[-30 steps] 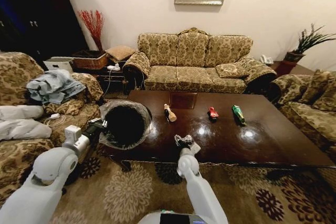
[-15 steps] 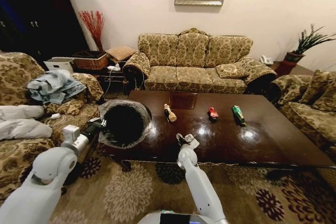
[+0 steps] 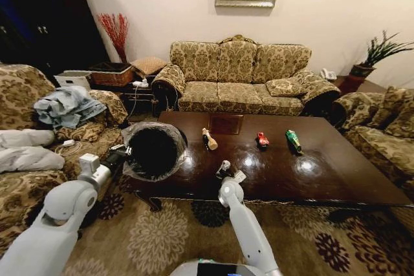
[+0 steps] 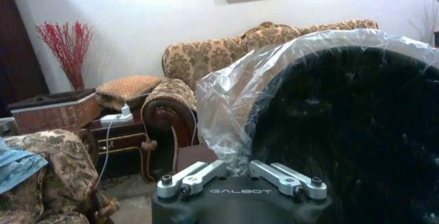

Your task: Move to the front of the table and place the trash on the table into the trash bin.

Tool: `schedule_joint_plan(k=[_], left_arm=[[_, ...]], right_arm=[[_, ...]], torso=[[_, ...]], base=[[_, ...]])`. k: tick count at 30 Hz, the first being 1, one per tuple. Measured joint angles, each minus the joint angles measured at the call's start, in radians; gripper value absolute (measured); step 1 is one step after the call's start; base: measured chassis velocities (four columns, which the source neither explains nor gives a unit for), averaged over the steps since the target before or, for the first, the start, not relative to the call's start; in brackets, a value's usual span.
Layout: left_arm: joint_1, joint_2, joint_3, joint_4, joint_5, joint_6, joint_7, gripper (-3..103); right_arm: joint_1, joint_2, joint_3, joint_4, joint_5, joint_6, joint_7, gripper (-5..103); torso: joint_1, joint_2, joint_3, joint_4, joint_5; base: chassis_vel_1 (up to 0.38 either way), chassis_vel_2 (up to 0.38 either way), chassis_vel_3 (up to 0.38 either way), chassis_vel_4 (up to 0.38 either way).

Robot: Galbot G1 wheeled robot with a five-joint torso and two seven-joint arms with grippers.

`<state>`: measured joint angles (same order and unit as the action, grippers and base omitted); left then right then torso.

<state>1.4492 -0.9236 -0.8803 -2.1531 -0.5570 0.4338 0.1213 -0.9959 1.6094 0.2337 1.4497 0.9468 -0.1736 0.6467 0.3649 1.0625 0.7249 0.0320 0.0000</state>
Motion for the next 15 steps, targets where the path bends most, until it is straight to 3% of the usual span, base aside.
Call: schedule_joint_plan(k=[7,8,14,15], left_arm=[[0.0,0.004,-0.001,0.002,-0.002,0.0,-0.003,0],[0.0,0.011,0.0,0.009,-0.002,0.0,-0.005,0],[-0.012,0.057,0.018,0.045,-0.009,-0.001,-0.009,0],[-0.018,0.077,0.024,0.053,-0.015,-0.001,-0.011,0]], right_arm=[[-0.018,-0.008,-0.001,0.048,-0.023,-0.002,-0.006,14],[-0.044,-0.021,-0.005,0.097,-0.072,0.014,-0.041,8],[-0.136,-0.075,0.005,0.318,-0.135,0.051,-0.166,8],[-0.16,-0.094,0.01,0.381,-0.138,0.075,-0.233,8]], torso=[[0.0,0.0,0.0,0.0002,0.0002],[0.0,0.0,0.0,0.0002,0.0002],[0.0,0.0,0.0,0.0002,0.0001],[0.0,0.0,0.0,0.0001,-0.0002]], base=[[0.0,0.0,0.0,0.0],[0.0,0.0,0.0,0.0],[0.0,0.0,0.0,0.0],[0.0,0.0,0.0,0.0]])
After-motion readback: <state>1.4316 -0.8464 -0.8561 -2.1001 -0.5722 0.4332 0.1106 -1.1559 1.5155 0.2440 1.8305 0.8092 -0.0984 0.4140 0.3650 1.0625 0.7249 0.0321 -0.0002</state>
